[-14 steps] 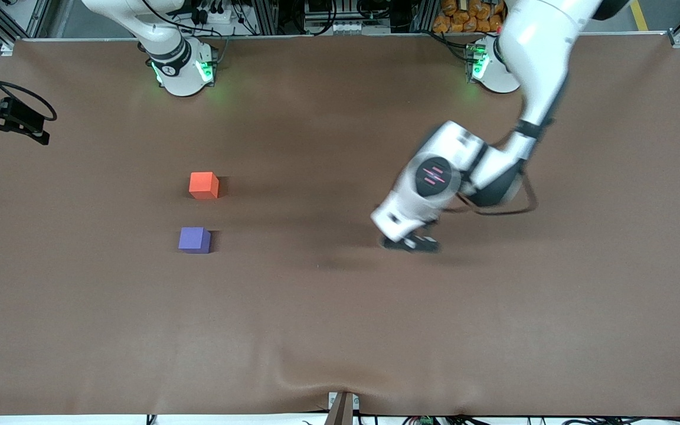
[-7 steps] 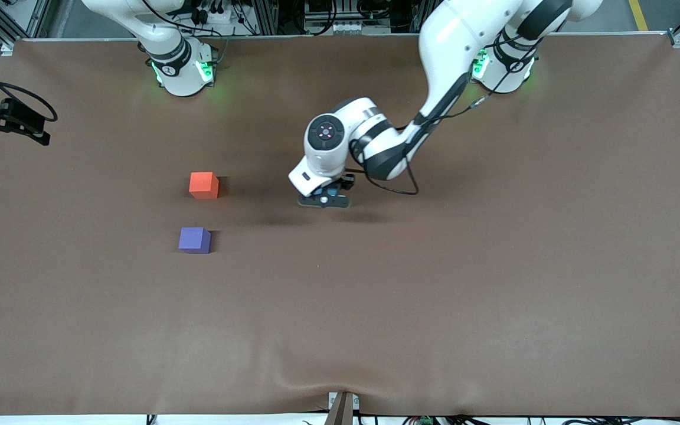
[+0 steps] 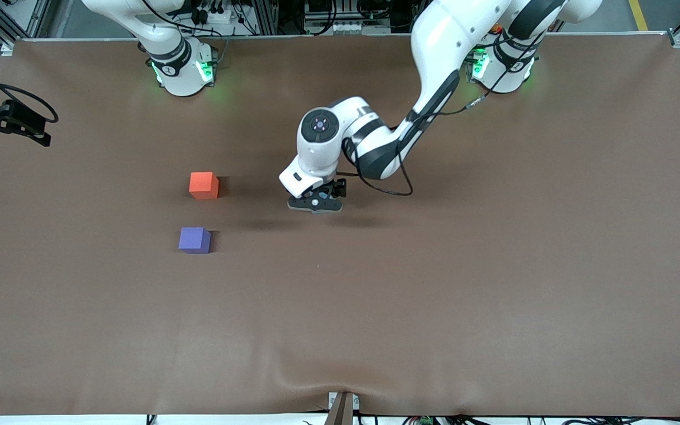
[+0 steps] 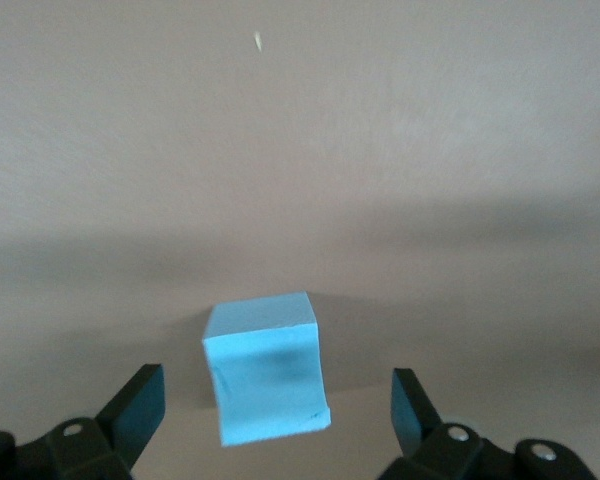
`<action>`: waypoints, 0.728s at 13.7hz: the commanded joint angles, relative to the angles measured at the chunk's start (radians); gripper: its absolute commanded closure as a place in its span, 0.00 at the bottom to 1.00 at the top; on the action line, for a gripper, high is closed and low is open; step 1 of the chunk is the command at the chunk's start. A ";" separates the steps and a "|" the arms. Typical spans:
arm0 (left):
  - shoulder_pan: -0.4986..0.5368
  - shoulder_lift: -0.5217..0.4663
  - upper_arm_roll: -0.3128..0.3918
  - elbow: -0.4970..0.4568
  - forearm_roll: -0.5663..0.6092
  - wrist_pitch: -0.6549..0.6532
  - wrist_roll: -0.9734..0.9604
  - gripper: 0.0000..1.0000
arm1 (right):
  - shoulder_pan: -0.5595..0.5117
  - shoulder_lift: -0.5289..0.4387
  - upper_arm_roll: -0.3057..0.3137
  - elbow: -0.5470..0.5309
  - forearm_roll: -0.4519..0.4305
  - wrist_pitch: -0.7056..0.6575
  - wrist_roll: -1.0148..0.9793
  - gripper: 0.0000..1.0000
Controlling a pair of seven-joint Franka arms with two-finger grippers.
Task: Place blue block between orange and purple blocks
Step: 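Lower the blue cube onto the table middle and open the left gripper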
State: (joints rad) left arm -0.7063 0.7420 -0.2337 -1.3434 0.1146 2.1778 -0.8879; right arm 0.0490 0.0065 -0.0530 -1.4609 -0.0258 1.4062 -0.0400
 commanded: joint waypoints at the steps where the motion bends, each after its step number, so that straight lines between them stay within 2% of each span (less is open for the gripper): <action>1: 0.089 -0.183 0.004 -0.034 0.011 -0.117 -0.002 0.00 | -0.003 0.012 -0.004 0.013 -0.005 -0.006 -0.012 0.00; 5: 0.282 -0.311 -0.006 -0.039 0.000 -0.330 0.226 0.00 | 0.009 0.059 -0.002 0.013 -0.006 -0.013 -0.015 0.00; 7: 0.384 -0.348 -0.006 -0.045 0.000 -0.456 0.419 0.00 | 0.044 0.075 -0.002 0.014 -0.013 -0.013 -0.014 0.00; 10: 0.604 -0.368 -0.006 -0.046 0.000 -0.602 0.813 0.00 | 0.072 0.081 -0.001 0.014 0.001 -0.013 -0.008 0.00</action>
State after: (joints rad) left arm -0.2301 0.4071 -0.2232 -1.3511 0.1155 1.6288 -0.2747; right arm 0.0952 0.0844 -0.0511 -1.4619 -0.0247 1.4041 -0.0472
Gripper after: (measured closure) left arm 0.000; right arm 0.000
